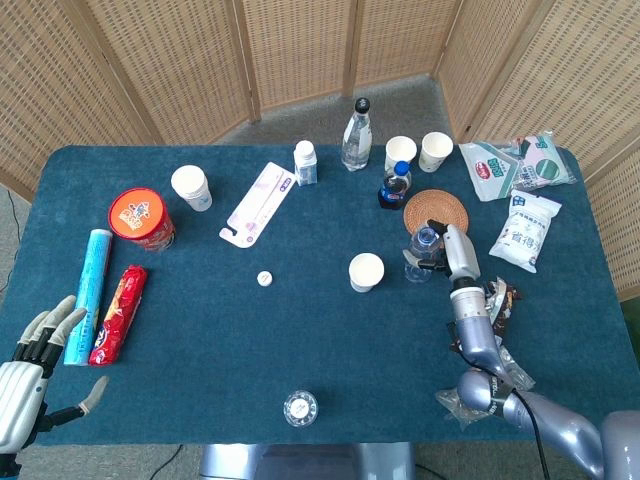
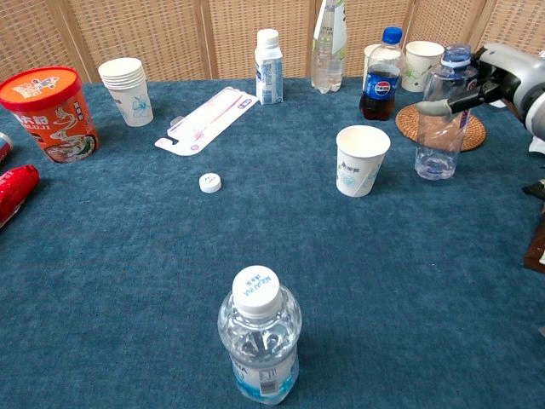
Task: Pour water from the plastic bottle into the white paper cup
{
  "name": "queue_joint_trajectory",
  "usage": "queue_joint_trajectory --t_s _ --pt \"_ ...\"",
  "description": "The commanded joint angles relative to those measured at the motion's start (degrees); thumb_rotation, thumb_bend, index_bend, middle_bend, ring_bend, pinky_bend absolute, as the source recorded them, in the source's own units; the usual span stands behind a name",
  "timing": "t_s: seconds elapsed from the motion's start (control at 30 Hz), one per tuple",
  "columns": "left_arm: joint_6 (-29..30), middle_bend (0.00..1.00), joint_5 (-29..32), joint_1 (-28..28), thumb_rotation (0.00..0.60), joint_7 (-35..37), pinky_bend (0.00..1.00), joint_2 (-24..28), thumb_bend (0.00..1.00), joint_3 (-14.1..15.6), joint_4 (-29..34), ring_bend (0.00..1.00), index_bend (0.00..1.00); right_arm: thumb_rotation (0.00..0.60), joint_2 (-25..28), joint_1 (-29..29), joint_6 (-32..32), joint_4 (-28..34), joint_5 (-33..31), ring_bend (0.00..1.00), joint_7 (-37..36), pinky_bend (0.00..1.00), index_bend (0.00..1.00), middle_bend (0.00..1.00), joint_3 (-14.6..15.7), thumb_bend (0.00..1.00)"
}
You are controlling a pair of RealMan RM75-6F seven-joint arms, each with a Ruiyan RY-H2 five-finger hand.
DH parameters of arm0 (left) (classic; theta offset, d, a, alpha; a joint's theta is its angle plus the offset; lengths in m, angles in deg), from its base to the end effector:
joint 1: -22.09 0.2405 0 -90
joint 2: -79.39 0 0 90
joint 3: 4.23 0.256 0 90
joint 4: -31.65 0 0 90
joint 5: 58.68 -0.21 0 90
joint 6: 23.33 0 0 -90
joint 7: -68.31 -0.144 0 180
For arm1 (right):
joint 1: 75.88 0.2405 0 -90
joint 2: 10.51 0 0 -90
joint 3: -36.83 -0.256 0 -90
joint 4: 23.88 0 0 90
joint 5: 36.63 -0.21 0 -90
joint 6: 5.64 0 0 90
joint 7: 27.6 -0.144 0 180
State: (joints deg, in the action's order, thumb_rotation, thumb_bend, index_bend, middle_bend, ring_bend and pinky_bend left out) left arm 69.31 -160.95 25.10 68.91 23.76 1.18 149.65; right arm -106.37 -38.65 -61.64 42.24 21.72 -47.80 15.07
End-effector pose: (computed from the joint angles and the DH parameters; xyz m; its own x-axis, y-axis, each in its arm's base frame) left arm -0.2168 0.1131 0.1692 0.0888 0.0444 0.9951 0.9898 -0.1161 -0.0831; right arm -0.2152 -0.3940 0.0120 -0.3040 -0.1022 0.9472 -0.9525 0.0520 -0.3001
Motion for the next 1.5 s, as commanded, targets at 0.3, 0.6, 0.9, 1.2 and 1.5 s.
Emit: queue_joint_trajectory --t_s 0.3,0.6,0.9,1.2,1.5 --pt "0.0 0.02 -0.3 0.1 0.444 -0.2 0.00 0.1 0.39 0.0 0.1 0.00 0.05 0.600 -0.8 -0.9 1.9 -3.7 5.2 0.42 -6.7 0.31 0.53 0.59 1.4 0.28" --pt "-0.1 0.02 -0.4 -0.1 0.443 -0.3 0.00 0.0 0.39 -0.1 0.2 0.00 0.05 0.600 -0.2 -1.5 1.1 -3.7 8.3 0.32 -10.2 0.24 0.35 0.46 1.7 0.27" --pt "-0.3 0.02 -0.4 -0.3 0.443 -0.1 0.00 0.0 0.39 -0.3 0.1 0.00 0.05 0.600 0.5 -2.1 0.3 -2.8 9.1 0.32 -10.8 0.22 0.31 0.46 1.6 0.27" --pt "-0.3 0.02 -0.5 -0.4 0.445 0.0 0.00 0.1 0.39 -0.4 0.2 0.00 0.05 0.594 2.5 -2.6 0.3 -0.6 9.8 0.23 -10.0 0.11 0.15 0.32 1.9 0.27" --pt "-0.1 0.02 -1.0 -0.4 0.446 -0.1 0.00 0.0 0.39 -0.4 0.2 0.00 0.05 0.498 5.0 -3.1 0.6 2.0 10.3 0.14 -9.1 0.00 0.02 0.22 2.3 0.26"
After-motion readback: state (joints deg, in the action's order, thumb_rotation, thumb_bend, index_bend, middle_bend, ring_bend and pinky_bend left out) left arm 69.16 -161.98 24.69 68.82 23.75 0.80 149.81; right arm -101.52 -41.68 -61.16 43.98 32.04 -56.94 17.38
